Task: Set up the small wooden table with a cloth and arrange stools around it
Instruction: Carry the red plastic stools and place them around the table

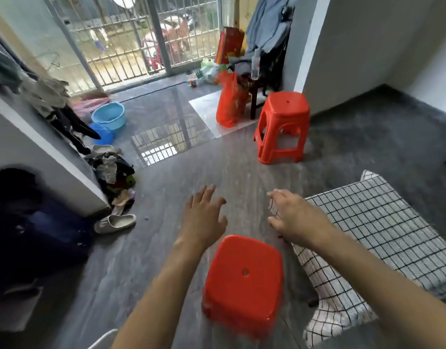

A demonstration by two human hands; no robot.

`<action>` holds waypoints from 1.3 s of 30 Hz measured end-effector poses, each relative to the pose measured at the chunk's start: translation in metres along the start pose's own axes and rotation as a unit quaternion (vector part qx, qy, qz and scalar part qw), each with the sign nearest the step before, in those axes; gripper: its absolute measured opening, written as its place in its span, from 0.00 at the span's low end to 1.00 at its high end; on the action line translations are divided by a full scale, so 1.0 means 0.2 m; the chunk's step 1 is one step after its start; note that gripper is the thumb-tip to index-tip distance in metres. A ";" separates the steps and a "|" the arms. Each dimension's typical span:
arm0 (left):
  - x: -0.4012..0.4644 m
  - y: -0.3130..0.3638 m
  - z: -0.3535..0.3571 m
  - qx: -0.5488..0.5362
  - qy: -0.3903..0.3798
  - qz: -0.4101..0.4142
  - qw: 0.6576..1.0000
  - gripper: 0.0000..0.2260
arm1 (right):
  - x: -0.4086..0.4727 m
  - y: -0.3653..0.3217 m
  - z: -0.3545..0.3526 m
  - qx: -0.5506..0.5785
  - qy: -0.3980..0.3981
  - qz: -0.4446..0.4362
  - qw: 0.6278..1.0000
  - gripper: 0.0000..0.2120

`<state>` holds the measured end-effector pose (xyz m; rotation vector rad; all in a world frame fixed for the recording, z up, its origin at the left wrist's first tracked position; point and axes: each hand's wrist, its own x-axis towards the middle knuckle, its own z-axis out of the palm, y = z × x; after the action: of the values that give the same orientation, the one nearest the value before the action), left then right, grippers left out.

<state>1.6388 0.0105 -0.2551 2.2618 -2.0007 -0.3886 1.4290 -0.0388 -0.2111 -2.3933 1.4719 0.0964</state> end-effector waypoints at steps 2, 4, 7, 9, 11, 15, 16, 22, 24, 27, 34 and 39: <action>-0.02 0.03 -0.19 -0.001 0.037 0.002 0.999 0.20 | -0.01 -0.08 -0.18 -0.013 0.031 -0.021 0.999 0.30; -0.05 0.04 -0.35 0.006 0.063 0.011 0.998 0.22 | -0.03 -0.16 -0.32 -0.016 0.061 -0.032 0.997 0.30; -0.10 0.02 -0.53 0.021 0.089 0.023 0.996 0.24 | -0.05 -0.27 -0.46 -0.013 0.097 -0.046 0.994 0.30; -0.13 -0.01 -0.64 0.022 0.100 0.028 0.994 0.25 | -0.07 -0.35 -0.52 -0.008 0.108 -0.048 0.993 0.31; -0.16 -0.04 -0.72 0.030 0.102 0.034 0.994 0.27 | -0.10 -0.43 -0.55 -0.007 0.115 -0.051 0.992 0.32; -0.22 -0.12 -0.83 0.046 0.087 0.065 0.993 0.30 | -0.15 -0.60 -0.56 0.000 0.121 -0.044 0.992 0.33; -0.24 -0.15 -0.85 0.046 0.084 0.073 0.993 0.30 | -0.15 -0.64 -0.55 0.002 0.123 -0.040 0.992 0.34; -0.30 -0.39 -0.98 0.053 0.059 0.113 0.990 0.32 | -0.15 -0.95 -0.50 0.013 0.125 -0.003 0.992 0.35; -0.31 -0.49 -1.03 0.058 0.064 0.119 0.989 0.32 | -0.13 -1.06 -0.50 0.012 0.132 0.002 0.991 0.36; -0.32 -0.67 -1.07 0.076 0.063 0.130 0.987 0.31 | -0.08 -1.21 -0.50 0.017 0.145 0.005 0.989 0.35; -0.36 -1.02 -1.09 0.085 0.063 0.159 0.982 0.31 | 0.00 -1.51 -0.36 0.002 0.145 0.014 0.989 0.35; -0.30 -1.14 -1.08 0.085 0.023 0.157 0.984 0.32 | 0.10 -1.57 -0.30 -0.014 0.139 0.035 0.990 0.37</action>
<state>1.9062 0.0799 -0.0948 1.9664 -2.3955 -0.1376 1.7066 0.0551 -0.0837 -2.4547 1.6850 -0.2116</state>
